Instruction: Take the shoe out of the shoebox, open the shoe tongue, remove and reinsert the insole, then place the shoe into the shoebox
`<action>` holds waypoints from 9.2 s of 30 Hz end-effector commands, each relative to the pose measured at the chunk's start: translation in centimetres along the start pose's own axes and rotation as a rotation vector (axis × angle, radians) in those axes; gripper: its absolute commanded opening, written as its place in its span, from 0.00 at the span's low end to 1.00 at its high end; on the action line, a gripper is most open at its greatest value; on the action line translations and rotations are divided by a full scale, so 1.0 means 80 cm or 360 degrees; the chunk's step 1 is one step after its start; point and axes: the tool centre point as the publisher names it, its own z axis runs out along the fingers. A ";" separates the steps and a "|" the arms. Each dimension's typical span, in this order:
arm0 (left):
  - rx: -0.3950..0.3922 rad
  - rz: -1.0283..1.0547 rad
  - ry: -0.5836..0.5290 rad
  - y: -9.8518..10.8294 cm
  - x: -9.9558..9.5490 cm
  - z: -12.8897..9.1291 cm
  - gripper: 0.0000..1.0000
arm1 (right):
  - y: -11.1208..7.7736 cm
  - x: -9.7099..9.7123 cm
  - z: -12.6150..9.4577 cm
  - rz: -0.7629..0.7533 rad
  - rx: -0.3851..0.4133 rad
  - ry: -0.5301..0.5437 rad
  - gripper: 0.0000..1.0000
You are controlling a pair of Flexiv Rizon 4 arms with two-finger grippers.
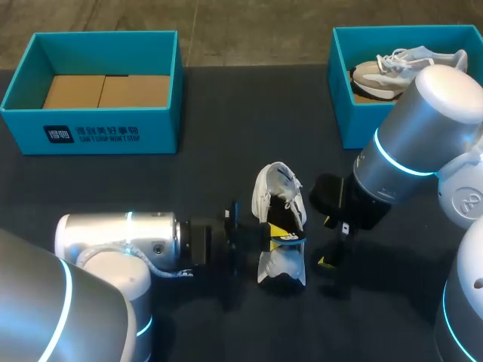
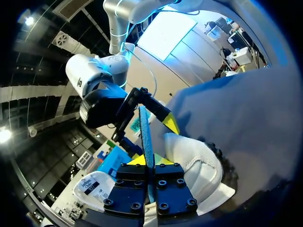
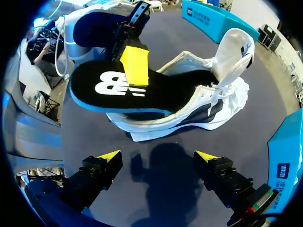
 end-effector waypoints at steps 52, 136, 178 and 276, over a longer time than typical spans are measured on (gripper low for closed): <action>-0.0100 0.0000 0.0062 0.021 0.000 0.008 0.00 | 0.000 0.001 0.001 0.0002 0.0001 -0.0004 1.00; -0.0034 -0.0002 0.0118 0.005 -0.002 -0.006 0.29 | 0.000 0.001 0.001 0.0002 0.0001 -0.0004 1.00; -0.0072 -0.0006 0.0252 0.023 0.005 -0.004 0.38 | 0.000 0.001 0.001 0.0002 0.0001 -0.0004 1.00; -0.0403 0.0257 0.1710 0.005 -0.075 -0.073 0.00 | -0.108 -0.062 -0.097 -0.0253 -0.0017 -0.0048 1.00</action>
